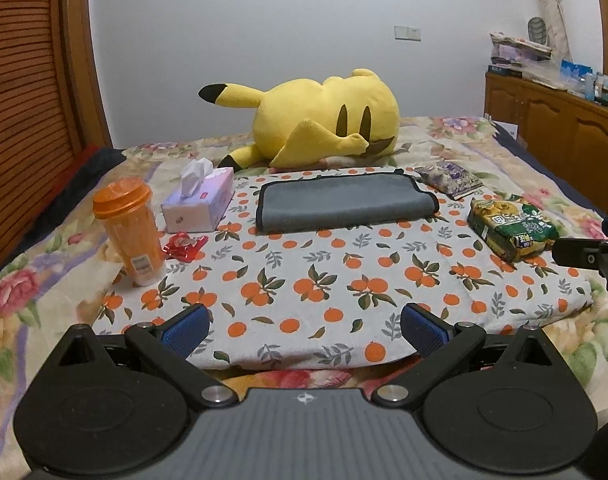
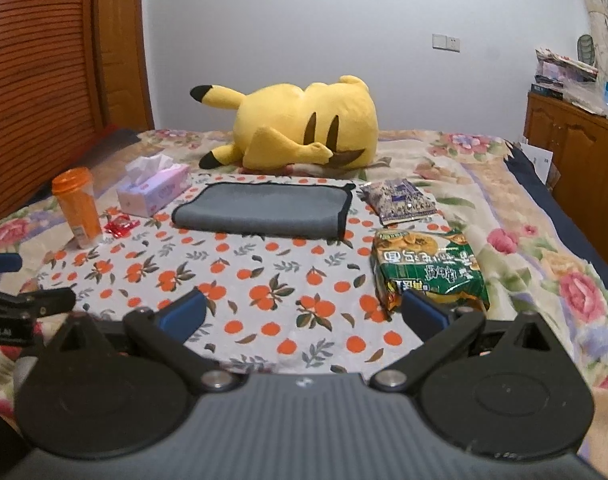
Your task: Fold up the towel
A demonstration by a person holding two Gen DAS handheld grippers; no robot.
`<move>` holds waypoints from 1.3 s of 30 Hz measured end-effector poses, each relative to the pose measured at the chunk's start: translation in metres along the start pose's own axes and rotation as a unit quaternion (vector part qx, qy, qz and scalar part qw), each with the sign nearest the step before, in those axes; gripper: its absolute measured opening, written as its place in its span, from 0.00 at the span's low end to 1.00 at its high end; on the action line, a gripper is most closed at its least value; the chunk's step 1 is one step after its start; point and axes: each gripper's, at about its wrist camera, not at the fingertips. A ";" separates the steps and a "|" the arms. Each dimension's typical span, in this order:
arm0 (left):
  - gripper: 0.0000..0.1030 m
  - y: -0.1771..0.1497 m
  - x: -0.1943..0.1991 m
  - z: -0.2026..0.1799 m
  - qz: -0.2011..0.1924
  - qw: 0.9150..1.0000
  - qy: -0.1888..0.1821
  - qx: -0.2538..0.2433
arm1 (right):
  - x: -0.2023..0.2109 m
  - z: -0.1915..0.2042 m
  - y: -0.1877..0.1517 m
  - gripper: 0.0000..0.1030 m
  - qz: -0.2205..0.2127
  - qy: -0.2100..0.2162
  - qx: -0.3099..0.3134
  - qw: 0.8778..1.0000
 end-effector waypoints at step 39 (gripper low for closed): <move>1.00 0.000 0.030 0.006 -0.090 0.996 0.017 0.013 | 0.014 0.000 0.000 1.00 -0.059 -0.010 0.002 0.998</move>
Point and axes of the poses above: each gripper's, at about its wrist camera, not at the fingertips, and x roughly against the way its jaws point, z to its left, y to its top, and after that the axes turned 6 degrees about -x, right-handed
